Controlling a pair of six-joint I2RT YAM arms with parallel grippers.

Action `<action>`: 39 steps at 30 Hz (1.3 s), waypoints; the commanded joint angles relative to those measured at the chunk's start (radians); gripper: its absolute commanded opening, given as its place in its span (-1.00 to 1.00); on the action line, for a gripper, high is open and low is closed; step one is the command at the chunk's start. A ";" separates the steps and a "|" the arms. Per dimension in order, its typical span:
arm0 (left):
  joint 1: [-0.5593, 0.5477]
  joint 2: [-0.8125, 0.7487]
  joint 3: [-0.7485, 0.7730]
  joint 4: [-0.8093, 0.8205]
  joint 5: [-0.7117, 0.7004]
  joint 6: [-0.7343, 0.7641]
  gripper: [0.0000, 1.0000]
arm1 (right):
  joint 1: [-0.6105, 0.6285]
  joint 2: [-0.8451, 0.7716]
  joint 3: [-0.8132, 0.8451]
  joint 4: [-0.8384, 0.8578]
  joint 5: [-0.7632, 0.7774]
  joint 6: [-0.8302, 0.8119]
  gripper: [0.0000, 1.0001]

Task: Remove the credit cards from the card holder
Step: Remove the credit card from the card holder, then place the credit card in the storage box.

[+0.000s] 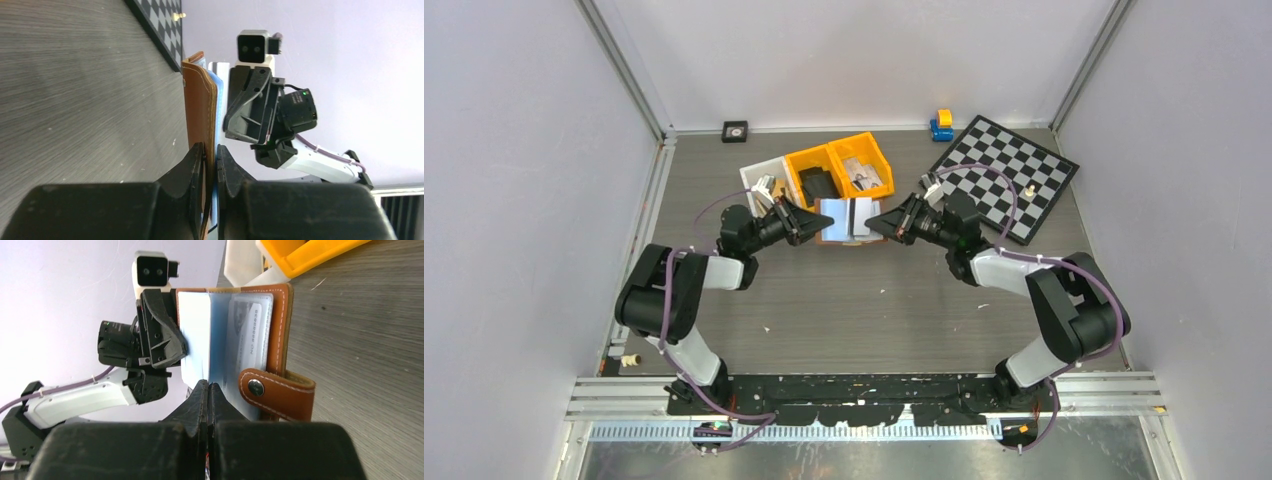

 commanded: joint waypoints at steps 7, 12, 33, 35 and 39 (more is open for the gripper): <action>0.023 -0.233 0.092 -0.721 -0.134 0.431 -1.00 | -0.012 -0.206 0.060 -0.389 0.232 -0.310 -0.99; 0.022 -0.248 0.106 -0.808 -0.179 0.484 -1.00 | 0.004 -0.180 0.185 -0.557 0.345 -0.449 -0.99; 0.009 -0.315 0.068 -0.817 -0.252 0.472 -1.00 | 0.003 0.389 0.988 -1.106 0.357 -0.833 -0.99; 0.008 -0.323 0.063 -0.808 -0.246 0.462 -1.00 | 0.002 0.437 1.041 -1.132 0.370 -0.847 -0.99; -0.002 -0.319 0.060 -0.796 -0.242 0.450 -1.00 | 0.000 0.528 1.148 -1.163 0.379 -0.859 -0.99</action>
